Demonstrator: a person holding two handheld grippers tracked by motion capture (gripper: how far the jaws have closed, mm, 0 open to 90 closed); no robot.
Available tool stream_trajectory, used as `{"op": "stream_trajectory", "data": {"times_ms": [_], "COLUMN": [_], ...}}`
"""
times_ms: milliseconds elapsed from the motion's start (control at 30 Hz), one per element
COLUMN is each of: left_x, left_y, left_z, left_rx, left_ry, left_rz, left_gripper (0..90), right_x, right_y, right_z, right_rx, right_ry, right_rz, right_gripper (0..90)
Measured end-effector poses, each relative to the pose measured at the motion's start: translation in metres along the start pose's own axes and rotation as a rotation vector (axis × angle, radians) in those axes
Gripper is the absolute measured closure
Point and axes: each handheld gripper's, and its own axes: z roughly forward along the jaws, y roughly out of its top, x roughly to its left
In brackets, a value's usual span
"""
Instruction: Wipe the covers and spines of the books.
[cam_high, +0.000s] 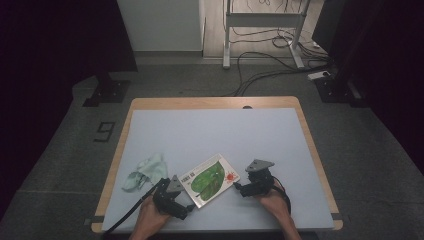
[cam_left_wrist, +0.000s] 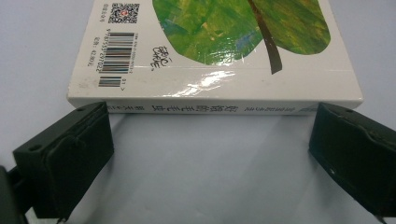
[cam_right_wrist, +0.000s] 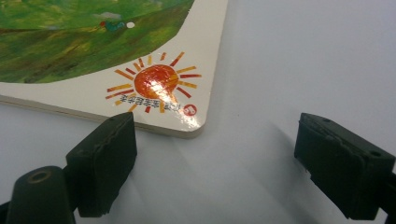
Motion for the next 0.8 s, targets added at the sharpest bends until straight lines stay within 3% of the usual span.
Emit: {"op": "stream_trajectory", "data": {"times_ms": [267,533,800], "left_x": [0.017,0.017,0.017], "left_y": [0.012,0.012,0.012], "left_z": [0.013,0.014,0.014], "left_rx": [-0.024,-0.028,-0.028], "left_ry": [-0.026,-0.023,-0.022], "left_rz": [0.025,0.028,0.03], "left_gripper": [0.0,0.0,0.0], "right_x": [-0.002,-0.005,-0.013], "right_y": [0.001,0.011,0.035], "right_z": [0.002,-0.001,0.006], "right_rx": [0.006,0.016,0.03], "right_ry": [0.007,0.027,0.049], "right_rz": [0.003,0.005,0.009], "right_gripper": [11.4,12.2,0.0]}}
